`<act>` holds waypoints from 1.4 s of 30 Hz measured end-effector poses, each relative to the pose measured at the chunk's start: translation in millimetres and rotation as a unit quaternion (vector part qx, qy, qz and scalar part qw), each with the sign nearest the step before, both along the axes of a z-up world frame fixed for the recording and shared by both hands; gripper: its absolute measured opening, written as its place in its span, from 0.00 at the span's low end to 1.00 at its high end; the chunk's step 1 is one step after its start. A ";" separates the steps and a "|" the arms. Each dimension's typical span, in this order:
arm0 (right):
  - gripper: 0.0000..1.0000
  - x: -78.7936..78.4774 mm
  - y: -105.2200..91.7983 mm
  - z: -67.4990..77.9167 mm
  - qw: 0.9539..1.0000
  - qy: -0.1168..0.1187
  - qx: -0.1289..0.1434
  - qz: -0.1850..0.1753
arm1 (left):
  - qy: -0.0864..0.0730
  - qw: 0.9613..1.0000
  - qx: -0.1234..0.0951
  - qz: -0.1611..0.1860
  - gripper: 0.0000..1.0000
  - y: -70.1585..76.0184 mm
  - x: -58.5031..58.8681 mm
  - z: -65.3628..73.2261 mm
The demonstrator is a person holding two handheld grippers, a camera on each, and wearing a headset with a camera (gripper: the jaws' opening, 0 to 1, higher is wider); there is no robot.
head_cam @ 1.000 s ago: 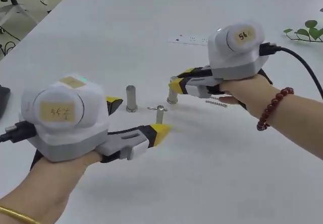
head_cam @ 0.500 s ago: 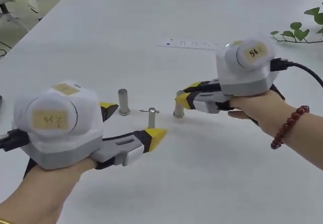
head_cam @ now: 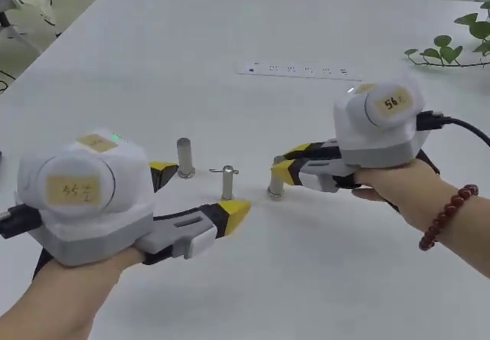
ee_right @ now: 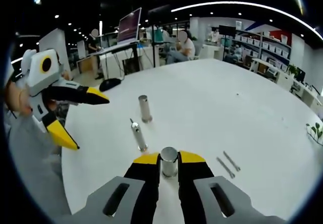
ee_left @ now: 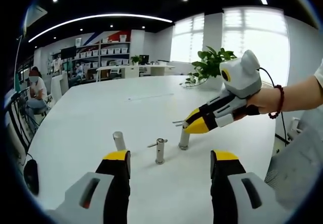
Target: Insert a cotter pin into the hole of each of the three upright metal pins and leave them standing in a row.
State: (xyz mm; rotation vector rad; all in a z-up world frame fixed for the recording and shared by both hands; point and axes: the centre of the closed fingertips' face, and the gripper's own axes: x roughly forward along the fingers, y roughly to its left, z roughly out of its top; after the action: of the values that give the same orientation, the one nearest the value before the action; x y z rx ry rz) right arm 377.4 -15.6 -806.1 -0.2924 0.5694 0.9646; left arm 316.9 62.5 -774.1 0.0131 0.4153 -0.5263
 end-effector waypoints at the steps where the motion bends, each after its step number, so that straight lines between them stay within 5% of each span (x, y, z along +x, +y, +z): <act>1: 0.13 -1.1 -0.7 -1.0 1.000 0.001 -0.001 0.000 | 0.000 1.000 0.000 0.000 0.64 -0.1 -0.1 0.0; 42: 0.15 -3.8 -2.3 -5.6 1.000 0.012 0.020 -0.017 | 0.001 1.000 0.006 -0.009 0.62 -2.8 -1.2 -3.0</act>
State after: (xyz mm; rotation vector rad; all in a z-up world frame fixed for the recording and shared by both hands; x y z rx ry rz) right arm 373.6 -17.9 -811.7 -0.2351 0.5747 0.9468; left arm 315.7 59.7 -777.2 0.0282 0.4198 -0.5416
